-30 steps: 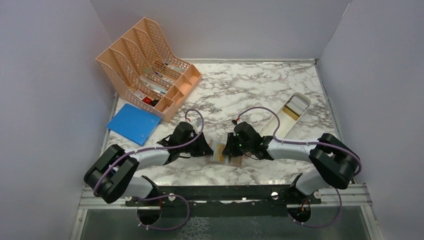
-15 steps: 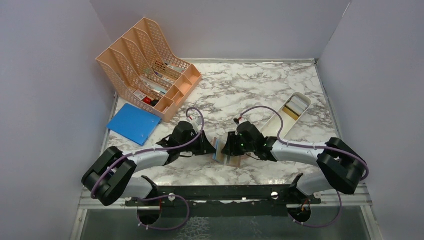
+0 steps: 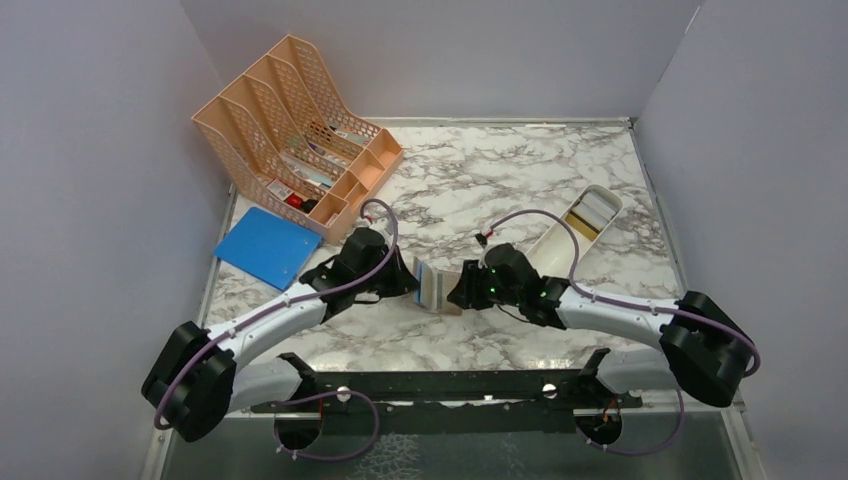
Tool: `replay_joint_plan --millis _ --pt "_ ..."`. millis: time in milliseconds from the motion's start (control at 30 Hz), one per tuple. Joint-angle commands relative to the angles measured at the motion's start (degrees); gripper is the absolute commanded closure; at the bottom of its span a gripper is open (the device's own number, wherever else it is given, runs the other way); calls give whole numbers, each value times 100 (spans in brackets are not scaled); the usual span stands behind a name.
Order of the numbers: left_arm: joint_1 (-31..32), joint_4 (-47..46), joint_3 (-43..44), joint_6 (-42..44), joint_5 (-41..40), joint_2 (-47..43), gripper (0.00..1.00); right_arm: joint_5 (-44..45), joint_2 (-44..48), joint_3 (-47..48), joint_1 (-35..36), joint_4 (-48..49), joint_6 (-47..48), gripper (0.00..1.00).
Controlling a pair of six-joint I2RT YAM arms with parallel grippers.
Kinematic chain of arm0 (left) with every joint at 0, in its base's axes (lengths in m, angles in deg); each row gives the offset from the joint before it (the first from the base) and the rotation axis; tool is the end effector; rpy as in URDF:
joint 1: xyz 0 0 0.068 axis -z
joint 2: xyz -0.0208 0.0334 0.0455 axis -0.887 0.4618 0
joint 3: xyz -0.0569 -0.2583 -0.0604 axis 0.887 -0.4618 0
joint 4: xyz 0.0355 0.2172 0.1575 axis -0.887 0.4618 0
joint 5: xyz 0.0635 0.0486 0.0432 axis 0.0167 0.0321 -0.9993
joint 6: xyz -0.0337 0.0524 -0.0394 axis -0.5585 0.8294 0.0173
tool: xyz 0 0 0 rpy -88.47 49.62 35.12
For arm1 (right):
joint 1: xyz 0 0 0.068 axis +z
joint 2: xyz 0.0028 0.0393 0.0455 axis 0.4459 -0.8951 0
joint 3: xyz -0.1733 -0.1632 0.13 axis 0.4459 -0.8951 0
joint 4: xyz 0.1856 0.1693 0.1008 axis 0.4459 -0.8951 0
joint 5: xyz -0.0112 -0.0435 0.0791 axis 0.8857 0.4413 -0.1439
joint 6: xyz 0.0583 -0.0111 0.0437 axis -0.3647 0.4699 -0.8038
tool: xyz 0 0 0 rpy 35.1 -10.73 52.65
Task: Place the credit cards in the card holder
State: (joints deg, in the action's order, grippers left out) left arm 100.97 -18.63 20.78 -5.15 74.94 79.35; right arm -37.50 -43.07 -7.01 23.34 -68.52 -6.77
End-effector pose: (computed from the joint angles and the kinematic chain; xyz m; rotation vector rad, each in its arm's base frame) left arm 0.1966 -0.1746 0.1750 0.0296 2.4208 -0.9926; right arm 0.1813 0.2176 0.1621 -0.2413 2.3506 0.8536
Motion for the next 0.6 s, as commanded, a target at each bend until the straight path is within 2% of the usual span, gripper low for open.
replay_joint_plan --millis 0,233,333,433,567 --pt "90 1046 486 384 -707 -83 100 -104 -504 -134 36 479 -48 64" --pt "302 956 657 382 -585 490 100 -181 -1303 -53 36 893 -193 69" --pt "318 659 685 342 -252 798 100 -254 -1483 -80 36 1011 -299 69" --pt "318 -18 481 129 225 884 100 -202 -1451 -170 38 1013 -370 69" --pt "302 16 486 205 237 1002 100 94 -1063 -157 36 554 -286 68"
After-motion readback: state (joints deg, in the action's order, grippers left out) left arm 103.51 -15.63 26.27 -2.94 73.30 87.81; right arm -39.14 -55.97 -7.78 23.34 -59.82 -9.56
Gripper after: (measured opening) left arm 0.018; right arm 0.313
